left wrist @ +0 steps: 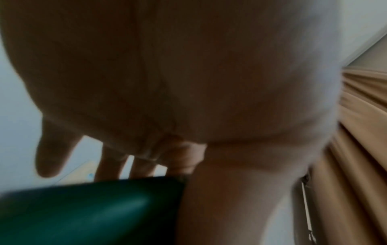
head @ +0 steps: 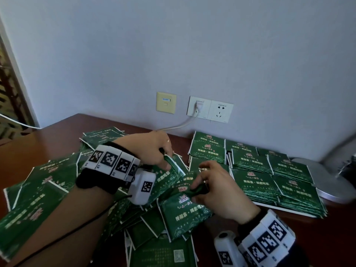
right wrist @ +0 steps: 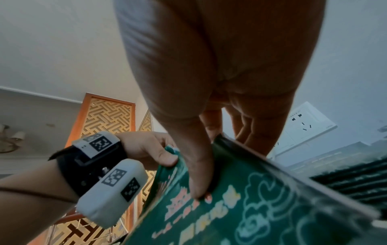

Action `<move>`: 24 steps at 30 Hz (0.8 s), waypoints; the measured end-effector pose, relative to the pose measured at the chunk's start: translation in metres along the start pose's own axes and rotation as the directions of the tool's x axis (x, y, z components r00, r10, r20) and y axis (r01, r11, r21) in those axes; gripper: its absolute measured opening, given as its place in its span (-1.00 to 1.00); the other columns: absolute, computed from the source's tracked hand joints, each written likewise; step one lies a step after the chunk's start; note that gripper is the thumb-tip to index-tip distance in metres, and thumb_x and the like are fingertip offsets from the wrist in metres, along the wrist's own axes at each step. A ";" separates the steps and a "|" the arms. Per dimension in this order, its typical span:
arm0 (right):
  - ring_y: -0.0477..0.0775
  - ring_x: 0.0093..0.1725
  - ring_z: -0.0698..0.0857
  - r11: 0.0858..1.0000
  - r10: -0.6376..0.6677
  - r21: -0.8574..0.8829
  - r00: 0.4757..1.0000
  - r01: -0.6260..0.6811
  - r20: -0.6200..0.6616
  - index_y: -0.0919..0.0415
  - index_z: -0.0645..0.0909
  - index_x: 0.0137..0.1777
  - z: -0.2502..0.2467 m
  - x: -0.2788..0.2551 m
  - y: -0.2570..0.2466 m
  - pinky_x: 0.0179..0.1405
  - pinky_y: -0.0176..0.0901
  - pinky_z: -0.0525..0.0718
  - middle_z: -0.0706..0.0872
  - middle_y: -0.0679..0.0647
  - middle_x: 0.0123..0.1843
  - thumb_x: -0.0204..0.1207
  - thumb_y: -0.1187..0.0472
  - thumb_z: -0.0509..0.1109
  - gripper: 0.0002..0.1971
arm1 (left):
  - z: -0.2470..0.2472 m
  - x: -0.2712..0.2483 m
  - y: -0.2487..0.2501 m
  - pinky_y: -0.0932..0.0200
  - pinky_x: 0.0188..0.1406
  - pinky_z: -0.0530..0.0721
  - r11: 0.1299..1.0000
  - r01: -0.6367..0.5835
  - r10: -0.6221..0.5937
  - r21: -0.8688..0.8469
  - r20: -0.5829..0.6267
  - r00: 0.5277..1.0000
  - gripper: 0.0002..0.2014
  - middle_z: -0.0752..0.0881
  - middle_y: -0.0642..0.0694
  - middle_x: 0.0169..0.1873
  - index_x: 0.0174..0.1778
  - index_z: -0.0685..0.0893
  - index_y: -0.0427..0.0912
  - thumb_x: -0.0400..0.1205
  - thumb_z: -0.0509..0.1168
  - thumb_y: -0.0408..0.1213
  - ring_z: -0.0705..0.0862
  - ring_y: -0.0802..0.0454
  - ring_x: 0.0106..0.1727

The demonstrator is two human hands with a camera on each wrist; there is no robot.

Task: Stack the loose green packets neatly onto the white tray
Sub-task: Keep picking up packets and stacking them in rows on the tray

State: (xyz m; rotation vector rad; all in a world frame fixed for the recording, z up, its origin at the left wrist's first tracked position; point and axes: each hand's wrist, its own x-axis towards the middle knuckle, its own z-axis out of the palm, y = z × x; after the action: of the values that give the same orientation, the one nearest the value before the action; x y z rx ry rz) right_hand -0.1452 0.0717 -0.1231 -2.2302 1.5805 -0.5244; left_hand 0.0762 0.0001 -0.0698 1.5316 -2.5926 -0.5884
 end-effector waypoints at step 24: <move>-0.17 0.00 0.75 0.971 -0.066 0.228 0.997 0.073 -0.039 -0.13 0.79 0.03 -0.013 0.002 0.008 0.07 -0.22 0.72 0.79 -0.17 -0.02 0.16 0.49 0.68 -0.45 | -0.021 -0.014 -0.007 0.08 -0.25 0.80 0.984 0.037 -0.085 -0.177 -0.274 0.958 -0.26 0.76 -0.09 -0.09 0.43 0.24 0.29 0.53 0.37 -0.51 0.79 -0.03 -0.18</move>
State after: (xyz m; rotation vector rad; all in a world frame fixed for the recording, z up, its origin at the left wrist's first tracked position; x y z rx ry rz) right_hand -0.1581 0.0661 -0.1153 -2.1177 1.3820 -0.7257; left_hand 0.0947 0.0029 -0.0511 1.5209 -2.2330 -0.5370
